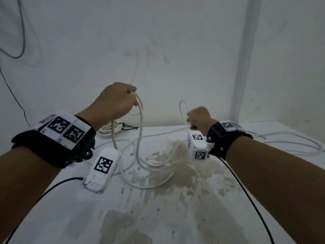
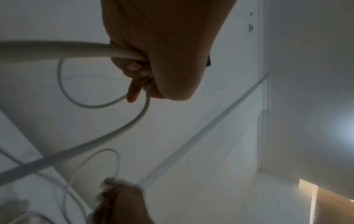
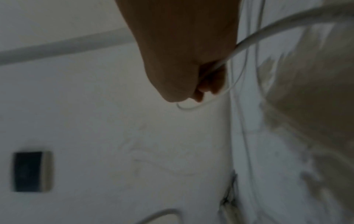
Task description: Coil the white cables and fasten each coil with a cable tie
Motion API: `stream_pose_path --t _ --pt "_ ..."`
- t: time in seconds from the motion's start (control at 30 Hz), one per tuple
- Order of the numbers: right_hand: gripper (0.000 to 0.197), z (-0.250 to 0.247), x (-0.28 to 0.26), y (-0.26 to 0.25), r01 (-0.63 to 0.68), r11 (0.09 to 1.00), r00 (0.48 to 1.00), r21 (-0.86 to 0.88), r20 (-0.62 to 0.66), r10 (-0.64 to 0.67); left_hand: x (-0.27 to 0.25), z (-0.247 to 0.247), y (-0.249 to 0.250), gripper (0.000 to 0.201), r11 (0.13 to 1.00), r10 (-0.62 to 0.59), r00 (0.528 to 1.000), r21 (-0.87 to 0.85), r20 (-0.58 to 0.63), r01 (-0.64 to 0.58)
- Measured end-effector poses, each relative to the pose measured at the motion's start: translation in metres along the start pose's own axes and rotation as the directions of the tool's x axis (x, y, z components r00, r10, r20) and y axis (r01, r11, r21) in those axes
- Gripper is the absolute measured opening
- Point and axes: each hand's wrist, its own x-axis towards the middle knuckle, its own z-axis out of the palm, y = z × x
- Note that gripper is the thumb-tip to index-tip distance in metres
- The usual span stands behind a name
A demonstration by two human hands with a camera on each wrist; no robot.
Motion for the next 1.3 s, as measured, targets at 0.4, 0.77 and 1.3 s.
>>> stream_pose_path --t 0.4,0.77,1.3 --pt "0.044 0.006 -0.057 -0.071 0.388 0.901 0.919 0.196 -0.015 -0.393 0.015 0.014 0.014 0.032 0.981 0.014 0.990 0.192 -0.139 0.013" --pt "0.031 0.018 -0.063 -0.119 -0.278 0.403 0.937 0.872 0.338 -0.087 -0.006 0.012 0.012 0.015 0.958 0.242 0.955 0.115 0.169 -0.263" --pt "0.044 0.000 -0.056 -0.048 0.418 0.873 0.796 -0.252 -0.360 -0.486 0.005 0.018 0.014 0.032 0.795 0.291 0.896 0.435 0.336 -0.422"
